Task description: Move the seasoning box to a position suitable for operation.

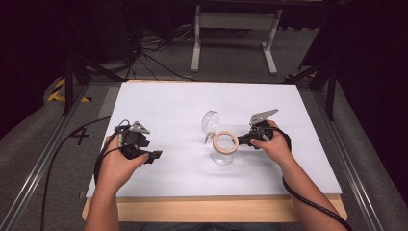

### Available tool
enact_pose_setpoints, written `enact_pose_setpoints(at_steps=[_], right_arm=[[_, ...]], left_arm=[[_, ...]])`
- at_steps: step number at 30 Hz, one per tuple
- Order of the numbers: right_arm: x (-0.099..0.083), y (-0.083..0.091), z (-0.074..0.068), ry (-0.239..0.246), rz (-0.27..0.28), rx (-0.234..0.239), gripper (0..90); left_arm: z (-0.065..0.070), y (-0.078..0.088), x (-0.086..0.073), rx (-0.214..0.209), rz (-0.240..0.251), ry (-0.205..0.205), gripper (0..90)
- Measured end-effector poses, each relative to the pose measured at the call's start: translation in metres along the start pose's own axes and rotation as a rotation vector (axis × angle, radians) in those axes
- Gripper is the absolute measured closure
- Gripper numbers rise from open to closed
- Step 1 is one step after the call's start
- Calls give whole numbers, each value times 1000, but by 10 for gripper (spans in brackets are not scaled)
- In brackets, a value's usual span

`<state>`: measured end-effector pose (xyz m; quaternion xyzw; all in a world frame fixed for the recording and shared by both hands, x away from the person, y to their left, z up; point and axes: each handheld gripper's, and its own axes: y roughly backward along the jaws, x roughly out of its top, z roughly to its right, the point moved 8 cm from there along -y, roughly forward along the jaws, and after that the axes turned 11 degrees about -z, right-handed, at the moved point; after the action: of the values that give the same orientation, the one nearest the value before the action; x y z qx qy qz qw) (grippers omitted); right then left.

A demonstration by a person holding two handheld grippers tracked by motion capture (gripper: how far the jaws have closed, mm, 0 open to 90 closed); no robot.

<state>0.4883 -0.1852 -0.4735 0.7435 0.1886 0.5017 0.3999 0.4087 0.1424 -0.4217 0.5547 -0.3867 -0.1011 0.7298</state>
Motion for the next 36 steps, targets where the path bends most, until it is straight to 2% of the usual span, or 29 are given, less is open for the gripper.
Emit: enact_pose_setpoints(at_steps=[6, 21, 28, 33, 36], right_arm=[[1, -2, -2, 7, -6, 16, 899], [-3, -2, -7, 7, -36, 3, 900], [-7, -1, -19, 32, -60, 3, 900], [-9, -2, -36, 64, -90, 19, 900], [-9, -2, -40, 79, -101, 17, 900]], left_arm=[[1, -2, 0, -2, -9, -8, 392], [0, -5, 2, -18, -26, 4, 398], [-1, -8, 9, -19, -29, -13, 414], [2, -12, 16, -35, -27, -28, 415], [2, -13, 20, -37, -23, -37, 415]])
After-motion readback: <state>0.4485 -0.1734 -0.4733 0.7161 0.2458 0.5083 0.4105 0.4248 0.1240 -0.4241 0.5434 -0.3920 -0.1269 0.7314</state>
